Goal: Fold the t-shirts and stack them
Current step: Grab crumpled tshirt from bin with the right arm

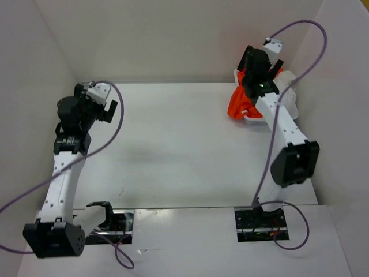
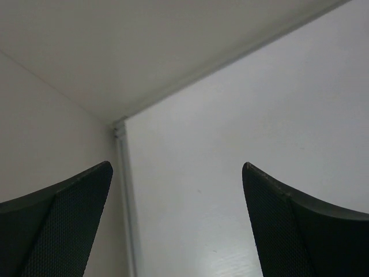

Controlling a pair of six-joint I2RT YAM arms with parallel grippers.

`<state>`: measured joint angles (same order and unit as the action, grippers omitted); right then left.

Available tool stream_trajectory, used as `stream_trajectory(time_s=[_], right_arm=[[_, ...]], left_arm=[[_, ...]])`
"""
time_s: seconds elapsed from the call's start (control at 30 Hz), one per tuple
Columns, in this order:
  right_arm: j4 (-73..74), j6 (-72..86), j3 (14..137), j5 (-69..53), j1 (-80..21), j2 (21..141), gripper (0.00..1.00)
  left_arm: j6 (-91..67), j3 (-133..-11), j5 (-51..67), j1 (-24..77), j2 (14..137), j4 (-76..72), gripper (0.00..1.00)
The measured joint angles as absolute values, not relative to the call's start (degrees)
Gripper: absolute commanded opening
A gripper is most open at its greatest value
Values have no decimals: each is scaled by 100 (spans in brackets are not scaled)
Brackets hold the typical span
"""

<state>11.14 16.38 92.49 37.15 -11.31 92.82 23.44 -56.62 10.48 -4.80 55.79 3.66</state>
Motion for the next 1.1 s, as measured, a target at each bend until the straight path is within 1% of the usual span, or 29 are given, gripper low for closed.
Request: stream_trajectory(time_s=[0.13,0.2,0.27,0.4,0.57,0.77,1.1], right_arm=[[2073,1461,10685,4130,-880,10951,96],[2381,1562,11000,4193,-596,11389,96],[2574,1629,11028,4364,-322,11572,96],[2853,1885,11037,4681,139,11666,96],[2864,2051,11024,4893,340,11675,95],[2786,2010,10973,4663,377,11889,94],[2534,2014,10079,4372,340,11574,94]], left_arm=[[1778,-6287,1310,-480,6770,1278,100],[1597,-6302,1511,-480,7032,1627,100],[1393,-6300,1673,-480,7188,1914,100],[1168,-6241,1883,-464,7277,2147,100],[1125,-6139,1986,-462,7301,2263,100],[1052,-6136,1986,-462,7306,2274,100],[1052,-6123,1977,-462,7352,2268,100]])
